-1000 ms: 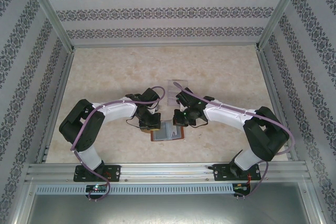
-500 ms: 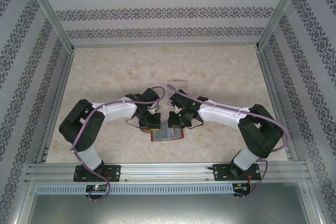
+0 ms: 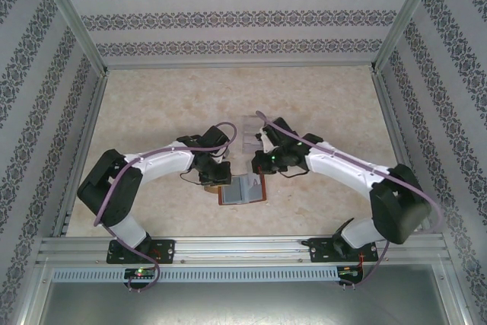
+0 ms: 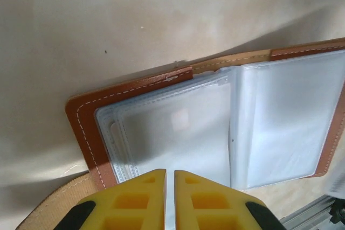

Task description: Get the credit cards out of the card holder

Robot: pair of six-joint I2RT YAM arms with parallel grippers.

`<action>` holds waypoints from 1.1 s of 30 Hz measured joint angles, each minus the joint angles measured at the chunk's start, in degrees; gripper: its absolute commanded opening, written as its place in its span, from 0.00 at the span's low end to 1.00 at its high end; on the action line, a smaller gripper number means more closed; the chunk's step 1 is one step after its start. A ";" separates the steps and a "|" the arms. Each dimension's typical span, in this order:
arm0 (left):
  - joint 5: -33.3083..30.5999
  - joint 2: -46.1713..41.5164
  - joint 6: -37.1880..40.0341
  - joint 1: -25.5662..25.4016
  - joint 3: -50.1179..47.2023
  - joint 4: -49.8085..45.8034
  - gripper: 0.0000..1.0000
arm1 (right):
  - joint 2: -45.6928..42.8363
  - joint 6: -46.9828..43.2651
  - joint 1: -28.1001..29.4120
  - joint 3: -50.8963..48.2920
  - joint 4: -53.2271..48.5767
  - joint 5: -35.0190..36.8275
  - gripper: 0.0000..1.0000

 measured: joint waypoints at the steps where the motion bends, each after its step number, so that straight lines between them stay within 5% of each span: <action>1: -0.15 -0.26 0.02 0.00 0.13 -0.02 0.14 | -1.18 -3.04 -0.83 0.35 -1.09 -0.02 0.04; 9: -1.53 -4.09 0.70 0.81 0.52 0.04 0.14 | -2.89 -31.41 -10.43 6.86 -8.92 -0.09 0.00; 18: -3.13 -13.51 1.29 5.38 -3.50 0.02 0.15 | 3.39 -62.77 -11.37 17.35 -17.18 2.56 0.00; 33: -3.37 -16.28 2.43 10.08 -7.32 -0.61 0.15 | 31.67 -83.19 -11.37 52.37 -32.70 5.20 0.00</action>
